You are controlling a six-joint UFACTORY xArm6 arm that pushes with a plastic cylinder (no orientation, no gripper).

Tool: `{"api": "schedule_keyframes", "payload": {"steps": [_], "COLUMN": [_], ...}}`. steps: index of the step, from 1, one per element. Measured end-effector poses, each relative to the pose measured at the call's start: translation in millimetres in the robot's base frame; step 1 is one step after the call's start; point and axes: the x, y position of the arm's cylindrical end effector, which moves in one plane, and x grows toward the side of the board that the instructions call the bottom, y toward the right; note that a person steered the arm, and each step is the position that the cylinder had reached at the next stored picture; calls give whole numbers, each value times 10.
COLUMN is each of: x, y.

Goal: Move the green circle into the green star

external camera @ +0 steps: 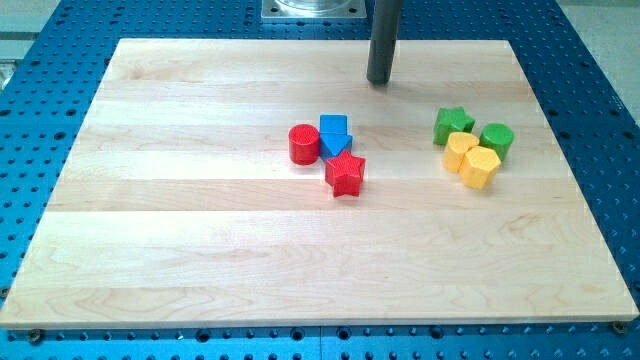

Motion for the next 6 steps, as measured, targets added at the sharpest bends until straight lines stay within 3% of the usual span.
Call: {"api": "schedule_keyframes", "payload": {"steps": [3,5,6], "x": [0,51,120], "y": [7,1635,1674]}}
